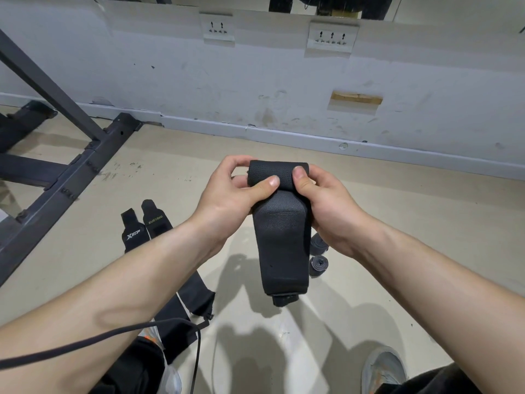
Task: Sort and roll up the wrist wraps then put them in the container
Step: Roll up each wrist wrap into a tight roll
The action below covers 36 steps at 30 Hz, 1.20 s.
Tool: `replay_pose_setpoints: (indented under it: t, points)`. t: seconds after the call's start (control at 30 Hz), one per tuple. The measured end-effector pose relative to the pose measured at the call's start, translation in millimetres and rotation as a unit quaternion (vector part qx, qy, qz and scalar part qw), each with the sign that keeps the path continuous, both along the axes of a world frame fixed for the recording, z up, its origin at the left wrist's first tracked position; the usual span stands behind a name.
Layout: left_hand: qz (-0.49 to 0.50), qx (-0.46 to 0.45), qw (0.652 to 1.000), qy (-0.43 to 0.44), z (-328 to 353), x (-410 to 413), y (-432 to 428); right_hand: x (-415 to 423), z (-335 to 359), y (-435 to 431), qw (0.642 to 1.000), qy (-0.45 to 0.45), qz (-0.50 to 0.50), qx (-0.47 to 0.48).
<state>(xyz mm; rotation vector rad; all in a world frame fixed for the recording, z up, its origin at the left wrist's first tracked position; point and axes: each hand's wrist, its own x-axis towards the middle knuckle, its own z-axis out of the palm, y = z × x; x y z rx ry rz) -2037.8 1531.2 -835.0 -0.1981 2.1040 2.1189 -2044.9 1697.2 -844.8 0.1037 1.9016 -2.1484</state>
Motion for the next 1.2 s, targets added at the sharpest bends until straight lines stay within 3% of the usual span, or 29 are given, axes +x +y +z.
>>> replay_pose_setpoints:
  t: [0.13,0.3,0.57,0.73,0.93,1.2]
  points:
    - [-0.065,-0.033,0.996,-0.059,4,2,6,0,0,0,1.0,0.008,0.003,0.011]
    - [-0.037,-0.041,0.993,-0.104,7,0,8,3,1,-1,0.999,-0.003,0.044,0.008]
    - [-0.035,-0.067,0.995,-0.058,-2,-2,3,6,-4,-10,0.998,-0.032,0.042,-0.016]
    - [-0.089,-0.107,0.988,-0.069,-3,1,0,9,-3,-10,0.997,-0.034,0.037,0.054]
    - [-0.058,-0.022,0.997,-0.052,1,1,3,8,9,-8,0.99,0.003,0.054,0.128]
    - [-0.07,0.162,0.973,-0.147,19,1,2,2,10,-4,0.999,0.01,0.037,0.006]
